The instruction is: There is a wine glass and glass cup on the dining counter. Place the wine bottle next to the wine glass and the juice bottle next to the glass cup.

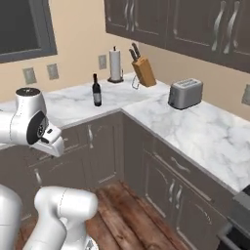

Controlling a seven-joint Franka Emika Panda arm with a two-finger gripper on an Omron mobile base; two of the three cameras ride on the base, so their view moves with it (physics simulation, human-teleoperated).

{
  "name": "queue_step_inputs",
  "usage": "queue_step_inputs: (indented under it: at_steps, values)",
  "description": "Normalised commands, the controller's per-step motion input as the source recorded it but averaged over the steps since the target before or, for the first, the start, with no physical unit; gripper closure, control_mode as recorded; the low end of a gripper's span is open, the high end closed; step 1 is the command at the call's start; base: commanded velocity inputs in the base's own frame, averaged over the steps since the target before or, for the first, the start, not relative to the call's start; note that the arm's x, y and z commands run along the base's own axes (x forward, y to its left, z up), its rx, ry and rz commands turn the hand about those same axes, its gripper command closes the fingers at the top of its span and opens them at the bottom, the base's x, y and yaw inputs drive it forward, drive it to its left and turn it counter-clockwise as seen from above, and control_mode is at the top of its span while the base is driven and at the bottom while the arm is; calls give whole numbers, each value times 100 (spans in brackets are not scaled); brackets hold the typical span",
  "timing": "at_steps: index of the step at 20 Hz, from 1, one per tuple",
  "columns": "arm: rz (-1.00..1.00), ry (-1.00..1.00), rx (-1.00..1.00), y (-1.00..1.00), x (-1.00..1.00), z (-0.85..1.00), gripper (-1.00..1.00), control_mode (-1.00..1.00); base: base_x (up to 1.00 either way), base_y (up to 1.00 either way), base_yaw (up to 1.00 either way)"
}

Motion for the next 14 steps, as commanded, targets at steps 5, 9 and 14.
queue_step_inputs:
  at_steps: [5,9,14]
  values:
    - [0,0,0,0,0,0,-100,100,61,0,43]
    - [0,0,0,0,0,0,-100,100,78,-3,19]
    - [0,0,0,0,0,0,-100,100,78,-13,12]
